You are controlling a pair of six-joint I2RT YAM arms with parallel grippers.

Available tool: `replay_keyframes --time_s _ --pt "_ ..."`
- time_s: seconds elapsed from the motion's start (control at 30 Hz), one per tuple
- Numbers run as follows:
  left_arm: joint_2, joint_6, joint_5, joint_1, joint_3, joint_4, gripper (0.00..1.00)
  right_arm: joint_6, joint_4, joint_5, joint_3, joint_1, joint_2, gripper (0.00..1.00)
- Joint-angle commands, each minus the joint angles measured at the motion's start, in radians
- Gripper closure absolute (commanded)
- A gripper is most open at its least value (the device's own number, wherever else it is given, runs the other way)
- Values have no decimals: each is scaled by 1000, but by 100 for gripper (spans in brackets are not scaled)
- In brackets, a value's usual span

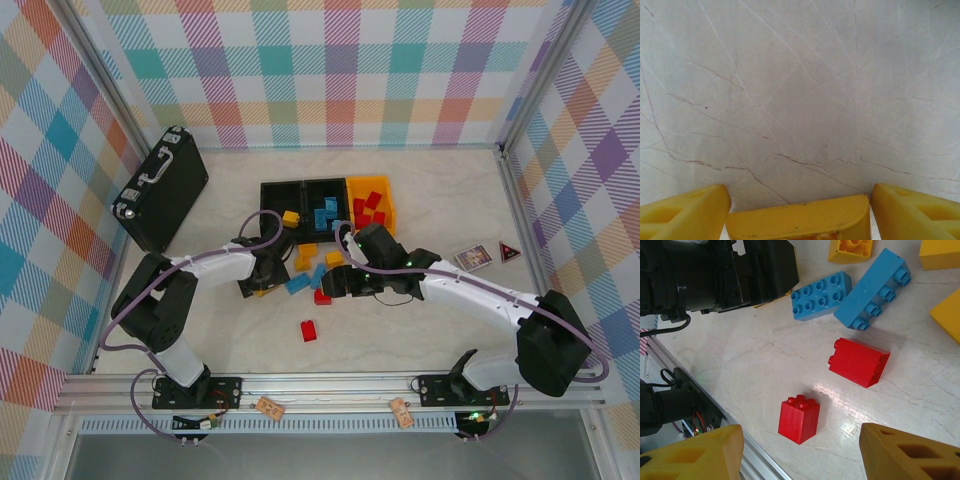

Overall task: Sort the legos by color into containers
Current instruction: Pick up the lego from the center of the table.

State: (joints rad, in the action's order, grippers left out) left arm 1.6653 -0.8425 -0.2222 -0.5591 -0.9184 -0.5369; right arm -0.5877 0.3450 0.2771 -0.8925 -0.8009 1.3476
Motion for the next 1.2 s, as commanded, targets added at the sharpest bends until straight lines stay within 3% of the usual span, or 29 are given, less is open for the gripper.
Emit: replay_keyframes --time_s 0.0,0.2,0.53,0.87,0.97,1.17 --pt "-8 -38 30 -7 46 -51 24 -7 -21 -8 -16 -7 -2 37" --pt "-29 -79 73 -22 33 -72 25 -14 -26 -18 -3 -8 -14 37" --pt "8 -89 53 -50 -13 -161 25 -23 -35 -36 25 -7 -40 37" --pt "94 -67 35 -51 -26 -125 45 -21 -24 -63 35 -6 -63 37" --pt "101 -51 37 -50 -30 -114 55 -16 -13 -67 24 -6 -63 37" --pt "64 5 -6 -47 -104 -179 56 -12 7 -86 12 -6 -68 37"
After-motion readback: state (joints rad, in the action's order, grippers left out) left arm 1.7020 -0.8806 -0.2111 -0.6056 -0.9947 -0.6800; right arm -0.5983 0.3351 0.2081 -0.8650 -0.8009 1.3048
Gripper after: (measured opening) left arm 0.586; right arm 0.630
